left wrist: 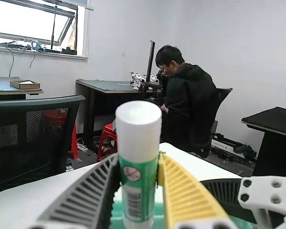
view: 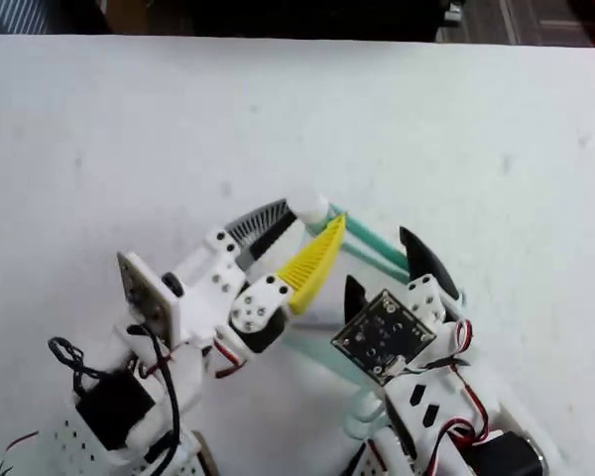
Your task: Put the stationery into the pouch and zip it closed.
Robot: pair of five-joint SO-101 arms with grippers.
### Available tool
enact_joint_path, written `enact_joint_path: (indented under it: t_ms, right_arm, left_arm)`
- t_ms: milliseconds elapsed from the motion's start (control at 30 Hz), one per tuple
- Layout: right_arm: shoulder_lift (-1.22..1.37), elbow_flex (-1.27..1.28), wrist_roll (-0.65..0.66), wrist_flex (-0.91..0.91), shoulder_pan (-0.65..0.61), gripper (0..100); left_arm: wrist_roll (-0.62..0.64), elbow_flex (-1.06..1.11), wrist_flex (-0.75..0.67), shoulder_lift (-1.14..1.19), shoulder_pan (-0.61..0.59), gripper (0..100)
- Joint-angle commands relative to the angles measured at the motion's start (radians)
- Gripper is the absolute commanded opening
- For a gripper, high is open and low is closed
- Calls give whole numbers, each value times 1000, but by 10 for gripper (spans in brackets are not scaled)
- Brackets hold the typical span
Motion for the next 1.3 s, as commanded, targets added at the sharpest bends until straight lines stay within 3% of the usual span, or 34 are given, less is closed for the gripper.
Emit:
enact_joint_path:
  t_ms: [0, 233, 433, 767, 1067, 1267]
  right_arm:
    - [4, -2, -9, 4, 1, 252]
    - [4, -2, -8, 16, 1, 239]
    - [4, -3, -8, 13, -1, 91]
    - [4, -3, -8, 13, -1, 88]
    - [4, -2, -8, 12, -1, 88]
    - [4, -2, -17, 10, -1, 97]
  left_arm:
    - [9, -2, -9, 61, 12, 24]
    - [9, -21, -77, 31, 7, 24]
    - [8, -15, -107, 45, 5, 24]
    - [3, 43, -86, 24, -12, 24]
    - [3, -97, 270, 21, -15, 24]
    - [2, -129, 318, 24, -16, 26]
